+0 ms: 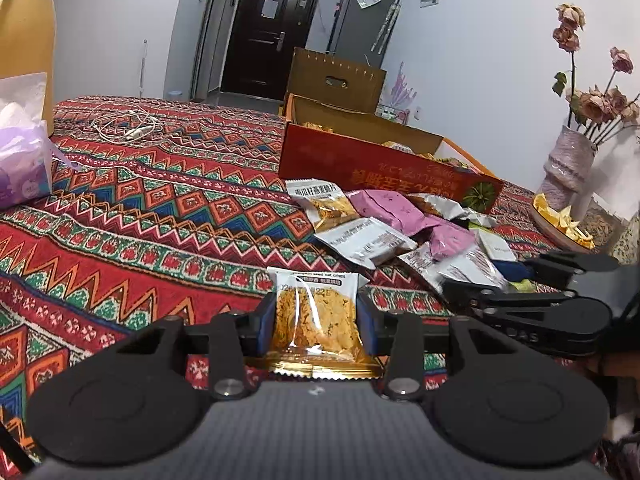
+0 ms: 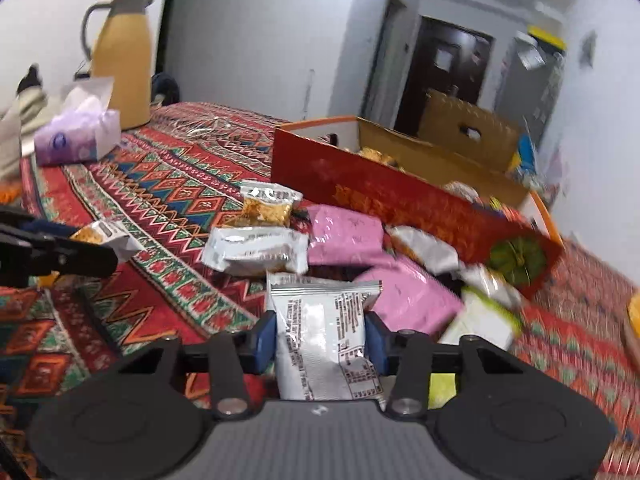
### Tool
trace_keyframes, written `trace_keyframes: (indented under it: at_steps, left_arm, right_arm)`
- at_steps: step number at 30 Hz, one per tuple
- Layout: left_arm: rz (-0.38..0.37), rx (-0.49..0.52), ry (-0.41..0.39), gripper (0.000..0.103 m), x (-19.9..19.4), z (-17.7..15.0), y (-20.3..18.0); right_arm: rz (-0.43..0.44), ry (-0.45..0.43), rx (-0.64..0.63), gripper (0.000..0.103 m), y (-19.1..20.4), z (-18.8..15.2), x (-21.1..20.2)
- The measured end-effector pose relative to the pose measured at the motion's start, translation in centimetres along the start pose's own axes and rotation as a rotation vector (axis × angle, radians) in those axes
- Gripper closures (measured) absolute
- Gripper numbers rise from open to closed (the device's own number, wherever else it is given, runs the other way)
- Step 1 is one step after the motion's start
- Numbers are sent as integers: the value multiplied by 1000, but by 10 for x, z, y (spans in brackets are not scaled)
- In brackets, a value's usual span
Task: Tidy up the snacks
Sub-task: 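Grasp the orange cracker packet with the left tool while the right grasps a white packet, then carry the cracker packet and white packet with both tools over the box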
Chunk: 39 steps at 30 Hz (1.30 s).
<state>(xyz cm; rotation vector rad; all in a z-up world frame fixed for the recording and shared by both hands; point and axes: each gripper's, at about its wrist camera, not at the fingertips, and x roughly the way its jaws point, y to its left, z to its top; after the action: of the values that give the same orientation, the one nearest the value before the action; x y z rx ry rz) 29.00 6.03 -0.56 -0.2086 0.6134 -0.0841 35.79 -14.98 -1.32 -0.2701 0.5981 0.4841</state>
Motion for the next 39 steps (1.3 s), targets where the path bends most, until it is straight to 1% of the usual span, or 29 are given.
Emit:
trace_keyframes:
  at_steps: [3, 7, 13, 16, 19, 24, 26, 28, 30, 33, 35, 37, 39]
  left_arm:
    - [-12, 22, 2, 62, -7, -4, -8]
    - [-39, 42, 12, 62, -22, -13, -24]
    - [-76, 101, 14, 62, -54, -33, -56]
    - [-77, 121, 2, 62, -69, -38, -68]
    - [-75, 135, -12, 62, -80, -39, -76]
    - [-78, 141, -25, 62, -85, -31, -81]
    - [-91, 131, -29, 62, -82, -17, -79]
    - [-107, 116, -43, 62, -77, 2, -74]
    - [-119, 105, -71, 62, -68, 29, -69]
    - [-144, 112, -94, 62, -44, 78, -64]
    - [-141, 120, -110, 62, -20, 113, -63]
    - [-128, 131, -117, 62, 7, 145, -64]
    - [-118, 147, -106, 62, 44, 179, -65]
  right_arm:
    - [-22, 10, 94, 63, -1, -16, -25]
    - [-27, -11, 183, 63, 4, -41, -68]
    - [-55, -39, 212, 63, 7, -72, -127]
    - [-64, -64, 254, 63, 0, -80, -146]
    - [-49, -87, 286, 63, -6, -86, -159]
    - [-19, -123, 312, 63, -15, -87, -165]
    - [17, -139, 326, 63, -24, -79, -164]
    - [39, -166, 322, 63, -37, -62, -160]
    - [47, -201, 311, 63, -52, -40, -156]
    - [62, -259, 299, 63, -82, 4, -138]
    - [77, -266, 291, 63, -105, 39, -113]
    - [66, -264, 308, 63, -129, 73, -83]
    - [114, -270, 367, 63, -154, 105, -51]
